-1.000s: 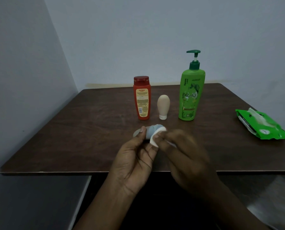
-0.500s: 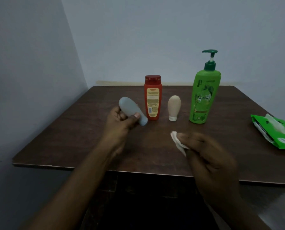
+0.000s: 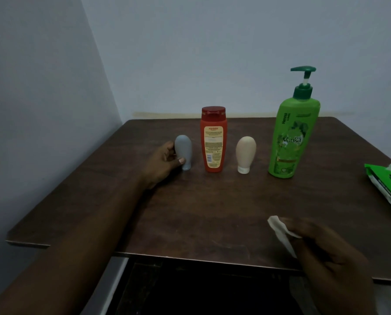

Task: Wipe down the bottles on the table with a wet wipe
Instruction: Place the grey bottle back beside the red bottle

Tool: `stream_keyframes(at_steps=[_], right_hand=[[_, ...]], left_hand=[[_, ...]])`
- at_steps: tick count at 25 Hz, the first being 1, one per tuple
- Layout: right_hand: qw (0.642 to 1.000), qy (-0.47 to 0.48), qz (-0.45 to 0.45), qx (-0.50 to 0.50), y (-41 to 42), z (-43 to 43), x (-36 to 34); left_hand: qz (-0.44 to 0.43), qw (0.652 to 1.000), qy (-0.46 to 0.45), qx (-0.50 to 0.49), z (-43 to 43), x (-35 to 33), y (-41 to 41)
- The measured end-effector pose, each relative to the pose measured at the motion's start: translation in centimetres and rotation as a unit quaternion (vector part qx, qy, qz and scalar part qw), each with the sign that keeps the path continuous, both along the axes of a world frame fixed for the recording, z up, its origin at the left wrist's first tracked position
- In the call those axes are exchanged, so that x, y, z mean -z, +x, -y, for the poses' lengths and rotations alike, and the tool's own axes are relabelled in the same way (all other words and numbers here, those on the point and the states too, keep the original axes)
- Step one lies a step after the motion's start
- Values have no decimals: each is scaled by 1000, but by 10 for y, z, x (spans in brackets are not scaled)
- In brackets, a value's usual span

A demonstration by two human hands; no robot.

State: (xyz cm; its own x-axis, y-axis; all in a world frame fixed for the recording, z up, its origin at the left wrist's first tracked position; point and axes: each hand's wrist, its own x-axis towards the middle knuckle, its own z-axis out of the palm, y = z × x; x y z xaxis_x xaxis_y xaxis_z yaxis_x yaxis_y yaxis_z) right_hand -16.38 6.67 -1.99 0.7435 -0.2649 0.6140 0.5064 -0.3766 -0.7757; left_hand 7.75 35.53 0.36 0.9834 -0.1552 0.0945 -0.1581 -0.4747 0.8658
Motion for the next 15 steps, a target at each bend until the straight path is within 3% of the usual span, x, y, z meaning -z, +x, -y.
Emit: stream_keyframes(at_steps=[9,12,15], right_hand=[[997,30,-65,10,4,2,-3],[993,81,-90,-6,7,5,-2],[992,44,-119,-18,12,9,-6]], left_hand=[[-9,999,-16,34,-6,10,8],[-22,999,-17,42,-4,6,4],[-40,992,-120,16,-5,-1,-13]])
